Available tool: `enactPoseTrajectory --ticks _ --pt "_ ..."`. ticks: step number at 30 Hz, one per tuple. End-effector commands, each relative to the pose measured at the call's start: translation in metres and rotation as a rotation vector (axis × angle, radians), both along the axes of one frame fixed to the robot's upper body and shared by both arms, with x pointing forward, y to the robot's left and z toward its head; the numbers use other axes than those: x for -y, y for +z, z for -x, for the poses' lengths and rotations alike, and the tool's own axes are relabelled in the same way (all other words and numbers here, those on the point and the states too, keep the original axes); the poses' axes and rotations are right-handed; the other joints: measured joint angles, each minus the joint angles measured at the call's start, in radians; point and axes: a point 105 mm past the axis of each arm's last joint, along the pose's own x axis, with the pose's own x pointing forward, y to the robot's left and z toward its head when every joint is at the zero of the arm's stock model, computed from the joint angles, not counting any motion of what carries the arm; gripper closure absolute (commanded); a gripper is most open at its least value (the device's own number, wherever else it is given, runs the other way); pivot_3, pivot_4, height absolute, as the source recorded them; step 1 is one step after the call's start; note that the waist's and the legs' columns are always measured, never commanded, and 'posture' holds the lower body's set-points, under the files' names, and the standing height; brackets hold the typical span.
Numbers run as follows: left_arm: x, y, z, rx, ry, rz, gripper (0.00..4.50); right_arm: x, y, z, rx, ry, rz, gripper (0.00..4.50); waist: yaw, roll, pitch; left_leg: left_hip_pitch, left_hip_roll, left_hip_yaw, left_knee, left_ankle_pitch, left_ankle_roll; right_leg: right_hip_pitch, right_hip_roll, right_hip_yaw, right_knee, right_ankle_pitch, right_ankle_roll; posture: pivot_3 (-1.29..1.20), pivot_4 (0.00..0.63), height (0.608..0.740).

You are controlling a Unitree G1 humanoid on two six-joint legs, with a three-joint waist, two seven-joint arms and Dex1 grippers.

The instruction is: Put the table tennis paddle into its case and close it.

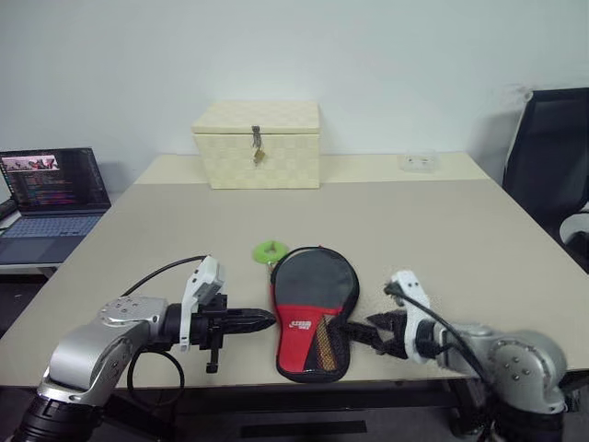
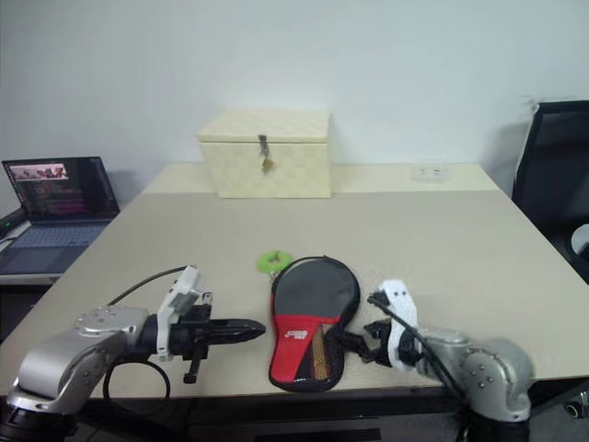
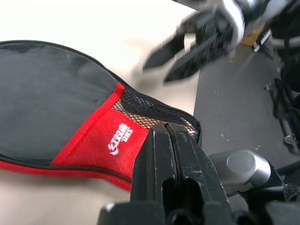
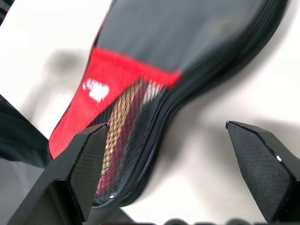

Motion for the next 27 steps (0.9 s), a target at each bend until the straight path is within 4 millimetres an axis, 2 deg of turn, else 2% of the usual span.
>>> enactPoseTrajectory --ticks 1,4,6,8,11,14,17,20,27 --pt "-0.002 0.010 -0.003 0.050 0.046 0.035 4.50 -0.029 0.043 0.000 0.171 0.217 -0.063 0.04 0.000 0.000 0.000 0.000 0.001 0.000 0.000 0.000 0.000 0.000 0.001 0.000 0.000 0.000 0.000 0.00 0.150 0.740" --pt "-0.005 0.011 -0.005 0.049 0.097 0.059 4.50 -0.047 0.059 -0.020 0.258 0.236 -0.094 0.04 0.001 -0.001 0.000 0.000 0.002 0.000 0.000 0.000 0.000 0.000 0.002 0.000 0.000 0.000 0.000 0.00 0.150 0.740" --pt "-0.007 0.010 -0.007 0.039 0.142 0.072 4.50 -0.063 0.059 -0.034 0.294 0.241 -0.095 0.04 0.002 -0.001 0.000 0.000 0.002 0.000 0.000 0.000 0.000 0.000 0.002 0.000 0.000 0.000 0.000 0.00 0.150 0.740" --pt "-0.009 0.009 -0.009 0.029 0.173 0.081 4.50 -0.076 0.055 -0.044 0.321 0.246 -0.091 0.04 0.003 -0.001 0.000 -0.001 0.002 0.000 0.000 0.000 0.000 0.000 0.002 0.000 0.000 0.000 -0.001 0.00 0.150 0.740" --pt "-0.013 0.007 -0.014 0.033 0.239 0.092 4.50 -0.099 0.038 -0.063 0.337 0.247 -0.069 0.04 0.004 -0.001 0.000 -0.002 0.001 -0.001 0.001 0.000 0.000 -0.001 0.002 0.000 0.000 0.002 -0.005 0.00 0.150 0.740" --pt "-0.017 0.005 -0.022 0.051 0.297 0.085 4.50 -0.108 0.024 -0.074 0.341 0.246 -0.044 0.04 0.005 -0.001 0.000 -0.003 0.001 -0.002 0.001 0.000 0.000 -0.001 0.002 -0.001 0.001 0.003 -0.005 0.00 0.150 0.740" --pt "-0.023 0.002 -0.037 0.088 0.373 0.059 3.93 -0.107 0.006 -0.084 0.331 0.218 -0.009 0.00 0.012 -0.001 0.000 -0.003 0.001 -0.003 0.002 0.000 0.000 -0.001 0.002 -0.001 0.001 0.003 -0.006 0.00 0.150 0.740" --pt "-0.031 0.002 -0.060 0.133 0.474 0.027 2.82 -0.099 -0.005 -0.087 0.320 0.186 0.012 0.00 0.019 -0.001 0.000 -0.004 0.001 -0.003 0.002 0.000 0.000 -0.001 0.002 -0.002 0.001 0.003 -0.006 0.00 0.150 0.740" --pt "-0.041 0.012 -0.117 0.212 0.629 -0.012 0.26 -0.094 -0.010 -0.083 0.301 0.129 -0.004 0.00 0.028 -0.001 0.000 -0.004 0.001 -0.002 0.003 0.000 0.000 -0.002 0.002 -0.004 0.002 0.004 -0.006 0.00 0.150 0.740"
